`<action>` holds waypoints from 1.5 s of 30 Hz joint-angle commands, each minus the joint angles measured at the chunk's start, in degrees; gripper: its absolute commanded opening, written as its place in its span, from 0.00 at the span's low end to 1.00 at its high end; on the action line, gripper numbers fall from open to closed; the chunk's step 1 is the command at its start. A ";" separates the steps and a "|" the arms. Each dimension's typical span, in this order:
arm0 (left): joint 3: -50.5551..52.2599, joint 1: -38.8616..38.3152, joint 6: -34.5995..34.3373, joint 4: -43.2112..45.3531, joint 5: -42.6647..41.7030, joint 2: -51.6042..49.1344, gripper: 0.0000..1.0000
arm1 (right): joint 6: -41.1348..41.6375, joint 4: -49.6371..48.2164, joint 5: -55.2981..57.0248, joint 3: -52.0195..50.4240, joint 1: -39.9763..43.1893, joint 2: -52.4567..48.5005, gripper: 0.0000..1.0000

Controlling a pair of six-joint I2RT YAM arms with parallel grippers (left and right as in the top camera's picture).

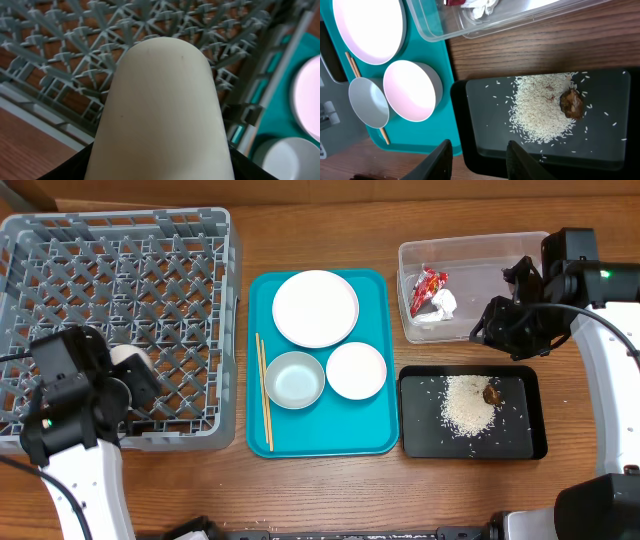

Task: Sort waste into correct bins and load items into the dishwasher
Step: 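Place the white cup upside down in the dish rack with the left gripper, then grasp the grey bowl on the teal tray with the left gripper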

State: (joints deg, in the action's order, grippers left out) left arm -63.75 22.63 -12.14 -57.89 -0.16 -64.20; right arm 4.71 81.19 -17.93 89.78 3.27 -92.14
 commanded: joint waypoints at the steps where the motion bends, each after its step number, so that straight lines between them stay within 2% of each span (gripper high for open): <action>1: -1.18 1.92 -1.18 0.81 2.36 -4.74 0.04 | -0.09 0.00 0.74 0.39 -0.83 1.01 0.37; 6: -1.18 2.12 -1.20 2.25 6.19 -12.26 0.04 | -0.09 0.59 0.74 0.39 -1.01 1.01 0.37; 7: -1.18 2.10 -1.20 2.60 6.14 -13.66 0.11 | -0.09 0.59 0.74 0.39 -1.01 1.01 0.37; 12: -1.18 2.10 -1.14 4.22 4.52 -18.25 0.80 | -0.09 0.68 0.74 0.39 -1.01 1.01 0.37; 17: -3.72 2.08 0.39 5.70 -2.58 -17.77 1.00 | -0.09 1.14 0.76 0.39 -1.01 1.01 0.37; 22: -7.67 0.44 2.40 4.09 -13.44 -14.38 1.00 | -0.28 1.51 0.79 0.39 -1.01 1.01 0.37; 25: -8.02 -3.82 2.78 4.39 -16.17 -11.06 1.00 | -0.28 1.51 0.79 0.39 -1.01 1.01 0.38; 31: -7.89 -19.74 3.41 4.11 -12.70 -9.22 1.00 | -0.26 1.49 0.76 0.39 -1.01 1.01 0.38; 37: -6.58 -36.04 3.43 4.61 -7.87 -15.06 1.00 | -0.26 1.49 0.76 0.39 -1.01 1.01 0.38; 42: -6.58 -44.09 3.43 4.61 -5.51 -22.95 1.00 | -0.26 1.49 0.76 0.39 -1.01 1.01 0.38; 45: -6.58 -47.30 3.41 4.79 -5.18 -27.78 0.96 | -0.26 1.53 0.76 0.39 -1.01 1.01 0.38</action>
State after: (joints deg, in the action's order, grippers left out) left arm -70.76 -21.82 -9.89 -53.12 -7.35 -87.74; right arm 4.67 82.74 -17.56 89.78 2.48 -92.14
